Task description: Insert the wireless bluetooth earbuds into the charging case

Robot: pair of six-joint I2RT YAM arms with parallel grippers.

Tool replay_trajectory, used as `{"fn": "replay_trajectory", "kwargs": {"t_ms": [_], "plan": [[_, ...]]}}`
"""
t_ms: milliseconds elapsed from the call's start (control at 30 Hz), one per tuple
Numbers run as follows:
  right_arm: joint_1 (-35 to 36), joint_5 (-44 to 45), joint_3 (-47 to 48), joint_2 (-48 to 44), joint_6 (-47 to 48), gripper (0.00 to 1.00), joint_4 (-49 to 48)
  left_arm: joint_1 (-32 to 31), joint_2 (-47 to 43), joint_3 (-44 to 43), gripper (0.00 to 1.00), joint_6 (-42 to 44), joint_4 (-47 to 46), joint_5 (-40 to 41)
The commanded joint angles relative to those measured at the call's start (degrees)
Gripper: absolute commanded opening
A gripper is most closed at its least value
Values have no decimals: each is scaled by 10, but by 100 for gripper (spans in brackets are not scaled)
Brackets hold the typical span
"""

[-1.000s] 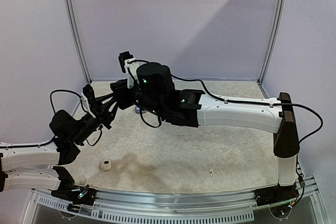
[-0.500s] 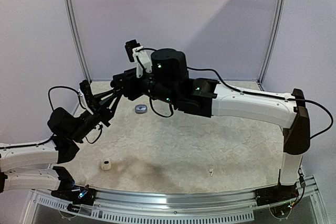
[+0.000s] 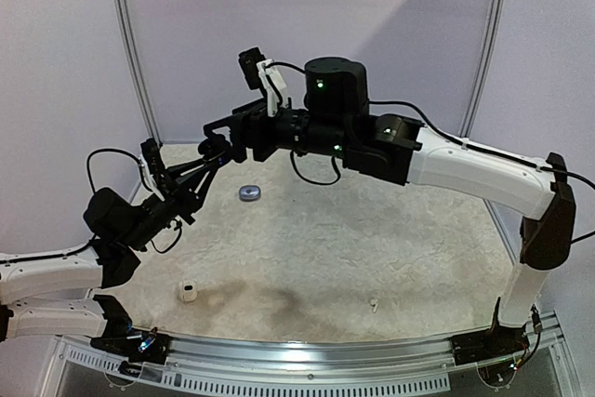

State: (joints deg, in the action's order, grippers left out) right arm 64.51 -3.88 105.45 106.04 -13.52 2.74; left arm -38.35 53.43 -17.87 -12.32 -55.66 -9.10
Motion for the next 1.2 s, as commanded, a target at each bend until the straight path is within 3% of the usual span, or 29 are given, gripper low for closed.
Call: {"fn": "replay_trajectory", "kwargs": {"t_ms": [0, 167, 367, 600, 733, 1033, 1167], "plan": [[-20, -57, -60, -73, 44, 84, 88, 9, 3, -29, 0, -56, 4, -62], [-44, -102, -171, -160, 59, 84, 47, 23, 25, -73, 0, -127, 7, -158], [-63, -158, -240, -199, 65, 81, 23, 37, 66, -140, 0, -202, -7, -281], [-64, -195, -239, -202, 65, 75, -44, 39, 123, -237, 0, -232, -20, -390], [-65, -194, -231, -201, 75, 71, -44, 35, 147, -267, 0, -232, -19, -407], [-76, -218, -218, -189, 49, 47, -86, 33, 169, -288, 0, -209, -20, -420], [-76, -236, -213, -178, 39, 44, -94, 31, 169, -289, 0, -203, -16, -419]]}}
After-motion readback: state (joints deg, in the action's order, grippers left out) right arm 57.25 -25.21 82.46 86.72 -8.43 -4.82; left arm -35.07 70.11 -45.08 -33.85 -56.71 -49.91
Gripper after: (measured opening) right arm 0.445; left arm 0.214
